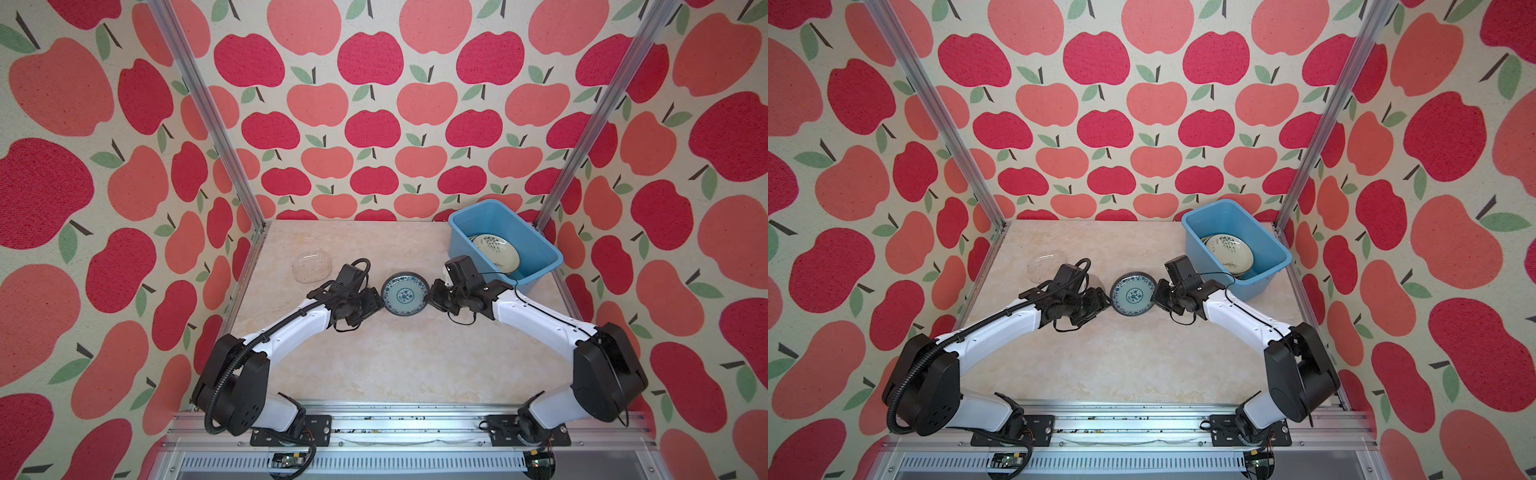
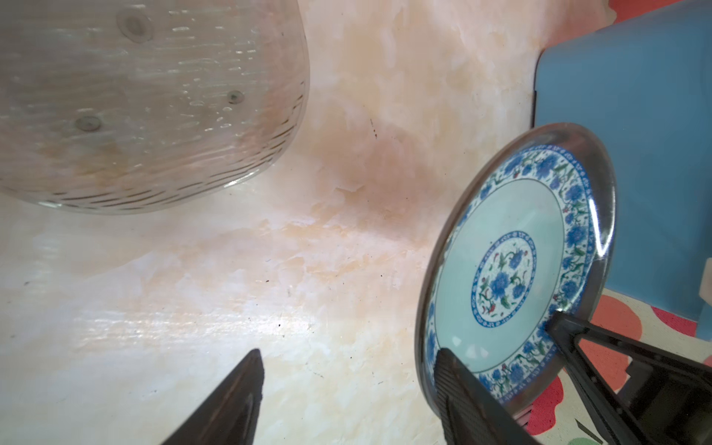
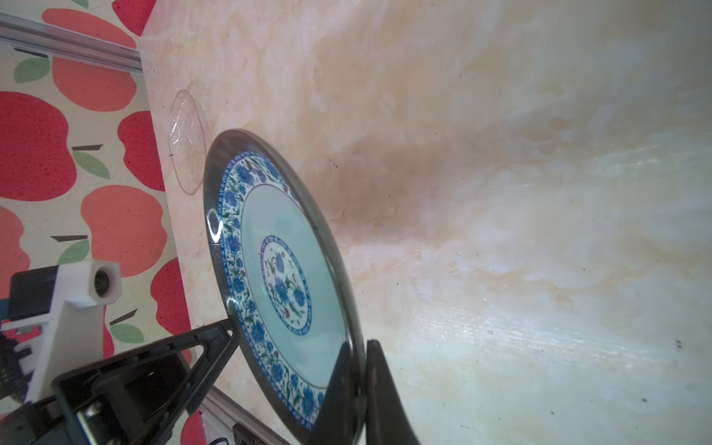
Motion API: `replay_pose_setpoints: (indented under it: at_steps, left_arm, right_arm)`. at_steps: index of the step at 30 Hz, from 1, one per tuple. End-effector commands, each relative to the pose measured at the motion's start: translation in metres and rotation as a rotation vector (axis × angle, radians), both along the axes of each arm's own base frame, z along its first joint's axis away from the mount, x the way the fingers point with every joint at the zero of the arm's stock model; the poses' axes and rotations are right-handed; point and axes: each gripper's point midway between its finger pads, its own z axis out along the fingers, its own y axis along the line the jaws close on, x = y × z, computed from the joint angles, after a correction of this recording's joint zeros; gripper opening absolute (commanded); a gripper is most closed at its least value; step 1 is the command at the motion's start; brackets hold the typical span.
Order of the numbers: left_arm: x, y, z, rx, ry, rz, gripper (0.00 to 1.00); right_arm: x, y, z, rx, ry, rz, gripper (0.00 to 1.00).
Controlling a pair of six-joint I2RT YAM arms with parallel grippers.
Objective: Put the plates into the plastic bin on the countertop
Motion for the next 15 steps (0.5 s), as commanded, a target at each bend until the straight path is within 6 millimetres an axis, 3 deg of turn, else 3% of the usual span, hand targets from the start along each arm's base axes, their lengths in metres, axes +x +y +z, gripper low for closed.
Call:
replay_pose_setpoints:
  at_steps: [1,8,15]
  left_arm:
    - [0.005,-0.009,0.02,-0.072,-0.086,-0.036,0.69]
    - [0.006,-0.015,0.031,-0.143,-0.123,-0.03,0.52]
    - [0.008,-0.022,0.044,-0.202,-0.151,-0.033,0.25]
  right_arm:
    - [-0.012,0.011,0.024,0.077,-0.002,0.074,0.01]
    - [-0.016,0.02,0.041,0.155,-0.019,0.105,0.01]
    - [-0.016,0.032,0.047,0.218,-0.004,0.128,0.02]
